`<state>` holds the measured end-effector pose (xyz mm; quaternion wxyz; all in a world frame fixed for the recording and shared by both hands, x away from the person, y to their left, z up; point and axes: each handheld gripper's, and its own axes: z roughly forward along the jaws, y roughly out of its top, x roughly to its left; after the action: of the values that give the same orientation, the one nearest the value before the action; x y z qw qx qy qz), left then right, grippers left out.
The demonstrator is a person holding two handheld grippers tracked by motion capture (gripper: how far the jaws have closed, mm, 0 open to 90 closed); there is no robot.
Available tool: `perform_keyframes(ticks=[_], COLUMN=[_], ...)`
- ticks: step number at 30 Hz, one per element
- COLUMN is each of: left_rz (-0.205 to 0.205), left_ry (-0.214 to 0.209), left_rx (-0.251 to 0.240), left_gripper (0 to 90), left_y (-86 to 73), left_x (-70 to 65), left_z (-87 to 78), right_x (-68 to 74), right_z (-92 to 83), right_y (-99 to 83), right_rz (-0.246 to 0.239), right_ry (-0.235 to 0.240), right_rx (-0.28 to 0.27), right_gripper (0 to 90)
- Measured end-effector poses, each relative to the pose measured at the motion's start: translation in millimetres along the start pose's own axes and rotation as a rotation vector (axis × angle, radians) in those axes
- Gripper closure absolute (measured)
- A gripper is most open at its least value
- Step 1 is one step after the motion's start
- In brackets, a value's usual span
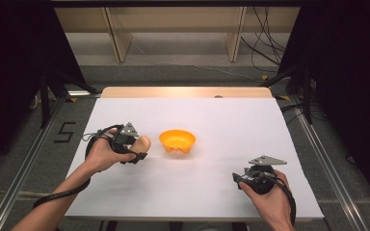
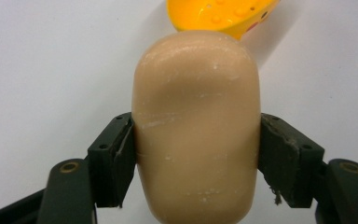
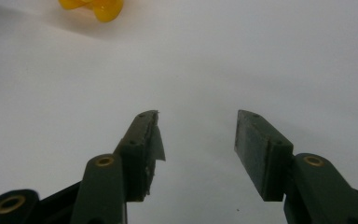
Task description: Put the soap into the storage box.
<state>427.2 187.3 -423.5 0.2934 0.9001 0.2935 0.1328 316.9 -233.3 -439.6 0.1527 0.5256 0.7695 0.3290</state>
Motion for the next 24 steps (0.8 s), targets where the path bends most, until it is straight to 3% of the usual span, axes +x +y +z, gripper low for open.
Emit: perform_keyframes(ticks=[4,5,13,24], left_rz=[-0.002,-0.002,0.006,0.026], left_ry=[-0.003,-0.005,-0.010,-0.022], left_rx=[-0.009,-0.012,-0.017,-0.046], left_gripper=[32.3,32.3,32.3,32.3], left_y=[2.1,3.3,6.7,14.0], left_x=[0.4,1.0,2.5,7.8], left_z=[0.8,0.8,2.1,4.6], right_x=[-0.2,1.6,2.2,-1.1], right_z=[-0.2,-1.2,-1.0,0.3], right_y=[0.0,-0.1,0.2,-0.1], right_rz=[0.004,0.030,0.038,0.002], right_ry=[0.000,0.005,0.006,0.001], right_rx=[0.002,0.015,0.011,-0.003], right_gripper=[49.8,49.8,49.8,49.7])
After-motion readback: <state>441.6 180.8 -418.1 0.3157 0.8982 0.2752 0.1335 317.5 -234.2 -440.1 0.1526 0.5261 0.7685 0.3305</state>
